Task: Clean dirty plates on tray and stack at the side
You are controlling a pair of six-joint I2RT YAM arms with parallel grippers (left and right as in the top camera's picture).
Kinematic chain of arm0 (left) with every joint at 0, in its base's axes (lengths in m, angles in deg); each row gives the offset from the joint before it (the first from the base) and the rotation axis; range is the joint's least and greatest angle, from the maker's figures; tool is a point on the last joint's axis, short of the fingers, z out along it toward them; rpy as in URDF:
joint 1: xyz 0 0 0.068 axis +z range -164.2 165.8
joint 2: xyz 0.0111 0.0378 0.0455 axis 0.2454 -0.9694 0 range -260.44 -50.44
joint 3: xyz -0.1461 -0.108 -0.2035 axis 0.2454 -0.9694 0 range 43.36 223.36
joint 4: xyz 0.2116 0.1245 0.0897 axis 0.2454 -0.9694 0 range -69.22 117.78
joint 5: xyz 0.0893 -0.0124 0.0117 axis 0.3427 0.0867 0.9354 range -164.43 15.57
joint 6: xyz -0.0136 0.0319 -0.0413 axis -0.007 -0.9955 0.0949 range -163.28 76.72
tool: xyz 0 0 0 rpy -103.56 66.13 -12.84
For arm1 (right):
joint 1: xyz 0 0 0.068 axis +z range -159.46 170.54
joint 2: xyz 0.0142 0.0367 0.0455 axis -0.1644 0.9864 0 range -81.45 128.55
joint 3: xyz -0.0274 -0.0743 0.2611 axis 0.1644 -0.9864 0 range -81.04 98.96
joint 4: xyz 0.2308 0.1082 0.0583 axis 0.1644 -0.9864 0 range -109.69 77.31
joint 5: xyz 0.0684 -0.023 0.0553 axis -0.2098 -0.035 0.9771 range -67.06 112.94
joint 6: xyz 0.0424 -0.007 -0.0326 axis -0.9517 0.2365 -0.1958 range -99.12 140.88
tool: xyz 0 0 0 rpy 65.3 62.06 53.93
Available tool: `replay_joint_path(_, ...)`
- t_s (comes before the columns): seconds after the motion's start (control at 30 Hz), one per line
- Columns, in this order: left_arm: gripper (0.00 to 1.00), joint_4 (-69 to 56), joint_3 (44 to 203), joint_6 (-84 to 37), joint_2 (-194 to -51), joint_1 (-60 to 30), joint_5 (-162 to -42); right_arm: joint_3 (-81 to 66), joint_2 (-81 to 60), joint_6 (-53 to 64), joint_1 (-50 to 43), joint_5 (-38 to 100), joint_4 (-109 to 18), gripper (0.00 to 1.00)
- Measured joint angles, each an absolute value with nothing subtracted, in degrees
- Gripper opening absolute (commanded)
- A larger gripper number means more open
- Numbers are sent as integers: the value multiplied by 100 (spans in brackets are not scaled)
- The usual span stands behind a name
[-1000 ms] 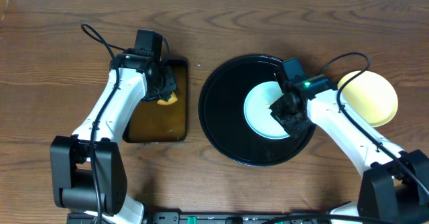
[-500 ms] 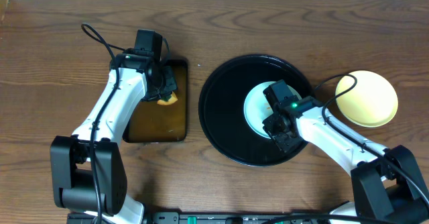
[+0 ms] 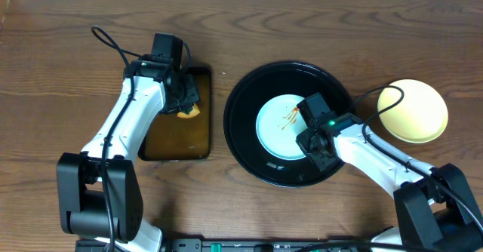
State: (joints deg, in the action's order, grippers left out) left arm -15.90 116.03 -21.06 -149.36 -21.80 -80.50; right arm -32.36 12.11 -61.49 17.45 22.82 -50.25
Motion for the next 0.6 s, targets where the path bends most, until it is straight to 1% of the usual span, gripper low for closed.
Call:
replay_joint_path(0.33, 13, -1588, 11603, -2106, -14936, -2180, -8052, -3238, 1202, -5233, 1745, 1974, -4767, 1)
replay_joint_path(0.43, 13, -1588, 11603, -2108, -14936, -2180, -8052, -3253, 1204, -4619, 1745, 1810, -4384, 1)
replay_joint_path(0.6, 13, -1588, 11603, -2108, -14936, -2180, -8052, -3280, 1204, -3261, 1745, 1582, -3670, 1)
